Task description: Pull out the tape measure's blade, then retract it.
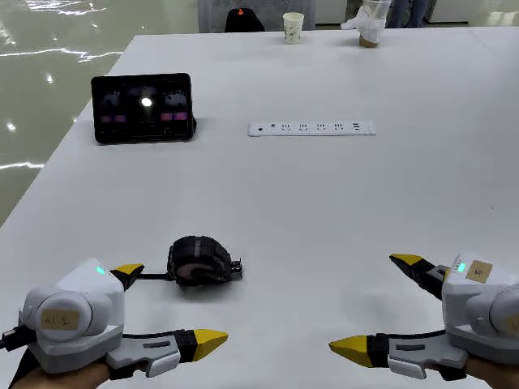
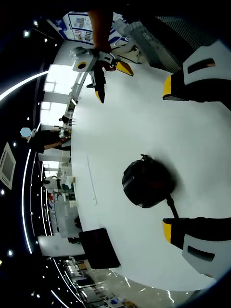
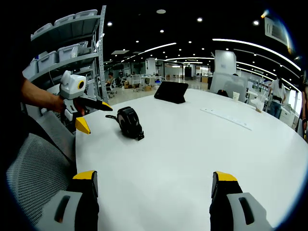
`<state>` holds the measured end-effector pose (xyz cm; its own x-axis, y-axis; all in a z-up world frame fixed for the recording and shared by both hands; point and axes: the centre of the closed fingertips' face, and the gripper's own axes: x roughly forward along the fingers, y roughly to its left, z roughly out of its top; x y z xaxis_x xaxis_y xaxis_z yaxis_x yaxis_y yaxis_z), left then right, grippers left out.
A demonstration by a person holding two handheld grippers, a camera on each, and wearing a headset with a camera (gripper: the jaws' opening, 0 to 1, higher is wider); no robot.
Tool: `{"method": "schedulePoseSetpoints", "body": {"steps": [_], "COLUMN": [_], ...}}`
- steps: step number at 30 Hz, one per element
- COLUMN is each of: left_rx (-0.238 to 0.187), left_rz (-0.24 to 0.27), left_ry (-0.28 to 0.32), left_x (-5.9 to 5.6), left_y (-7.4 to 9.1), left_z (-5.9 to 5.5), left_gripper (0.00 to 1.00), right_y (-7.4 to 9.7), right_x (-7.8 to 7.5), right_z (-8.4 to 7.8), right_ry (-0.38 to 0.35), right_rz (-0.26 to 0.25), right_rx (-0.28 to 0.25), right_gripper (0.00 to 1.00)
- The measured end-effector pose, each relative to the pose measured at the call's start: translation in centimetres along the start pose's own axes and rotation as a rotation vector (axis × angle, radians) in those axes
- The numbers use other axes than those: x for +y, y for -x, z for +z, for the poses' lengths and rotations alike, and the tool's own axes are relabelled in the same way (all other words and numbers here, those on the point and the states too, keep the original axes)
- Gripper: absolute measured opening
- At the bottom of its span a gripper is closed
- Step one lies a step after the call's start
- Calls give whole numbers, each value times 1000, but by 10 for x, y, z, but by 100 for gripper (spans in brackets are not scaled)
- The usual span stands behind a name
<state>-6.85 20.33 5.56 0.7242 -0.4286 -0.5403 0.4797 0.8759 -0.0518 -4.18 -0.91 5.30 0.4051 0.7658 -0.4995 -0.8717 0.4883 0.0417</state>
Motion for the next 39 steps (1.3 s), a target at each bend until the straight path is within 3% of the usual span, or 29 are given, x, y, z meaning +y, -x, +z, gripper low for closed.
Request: {"method": "schedulePoseSetpoints", "body": {"steps": [39], "left_rx": [-32], "left_rz": [11], "left_ry": [-39], "left_x": [1], "left_y": [4], "left_z": [6], "left_gripper": [96], "right_y": [2], "right_x": [5], "right_z": [-4], "right_ry": [-15], "right_rz": [1], "right_rx": [11], "right_gripper": [99]}}
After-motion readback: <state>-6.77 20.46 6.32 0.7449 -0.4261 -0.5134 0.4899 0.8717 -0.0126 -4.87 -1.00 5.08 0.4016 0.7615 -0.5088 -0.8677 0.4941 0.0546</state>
